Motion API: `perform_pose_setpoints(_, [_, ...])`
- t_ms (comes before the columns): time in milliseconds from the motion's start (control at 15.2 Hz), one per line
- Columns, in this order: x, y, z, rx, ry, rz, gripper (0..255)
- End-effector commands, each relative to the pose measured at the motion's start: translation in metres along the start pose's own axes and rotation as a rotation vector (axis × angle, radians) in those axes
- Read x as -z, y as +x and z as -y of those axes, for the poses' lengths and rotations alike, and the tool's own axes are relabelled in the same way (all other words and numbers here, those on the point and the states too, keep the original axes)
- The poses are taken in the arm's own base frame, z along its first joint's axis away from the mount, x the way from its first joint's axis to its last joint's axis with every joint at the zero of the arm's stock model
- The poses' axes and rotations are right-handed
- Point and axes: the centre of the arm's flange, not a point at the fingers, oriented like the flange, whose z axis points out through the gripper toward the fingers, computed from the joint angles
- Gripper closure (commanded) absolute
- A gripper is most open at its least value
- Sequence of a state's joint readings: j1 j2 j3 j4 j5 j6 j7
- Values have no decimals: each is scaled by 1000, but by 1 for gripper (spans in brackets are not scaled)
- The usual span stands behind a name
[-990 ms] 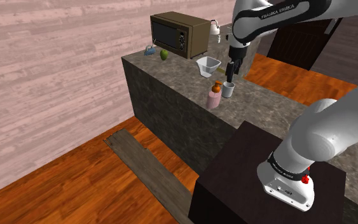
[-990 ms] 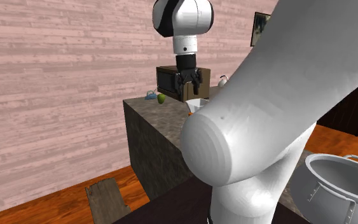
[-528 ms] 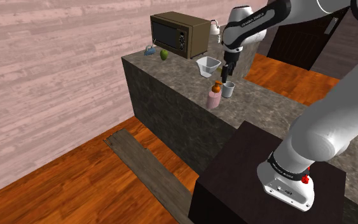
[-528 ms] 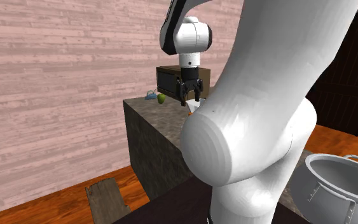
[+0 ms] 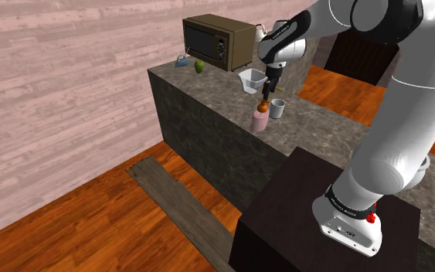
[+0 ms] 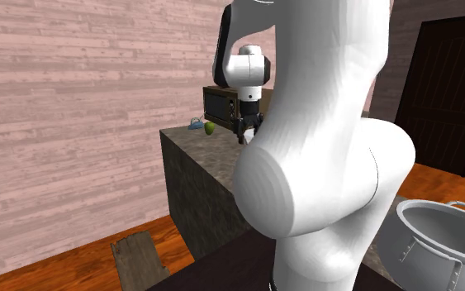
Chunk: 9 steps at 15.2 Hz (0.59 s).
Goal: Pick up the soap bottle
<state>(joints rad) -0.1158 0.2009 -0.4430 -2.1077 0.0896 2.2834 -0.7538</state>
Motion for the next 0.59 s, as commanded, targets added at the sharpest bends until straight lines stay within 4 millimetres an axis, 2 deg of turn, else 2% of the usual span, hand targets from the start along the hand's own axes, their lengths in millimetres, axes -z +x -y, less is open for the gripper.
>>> perform_pose_setpoints(0, [-17,15,-21,8,3,-10,0])
perform_pose_setpoints(66, [-21,19,-26,10,4,-12,0])
perform_pose_setpoints(528, [-58,19,-25,10,4,-12,0])
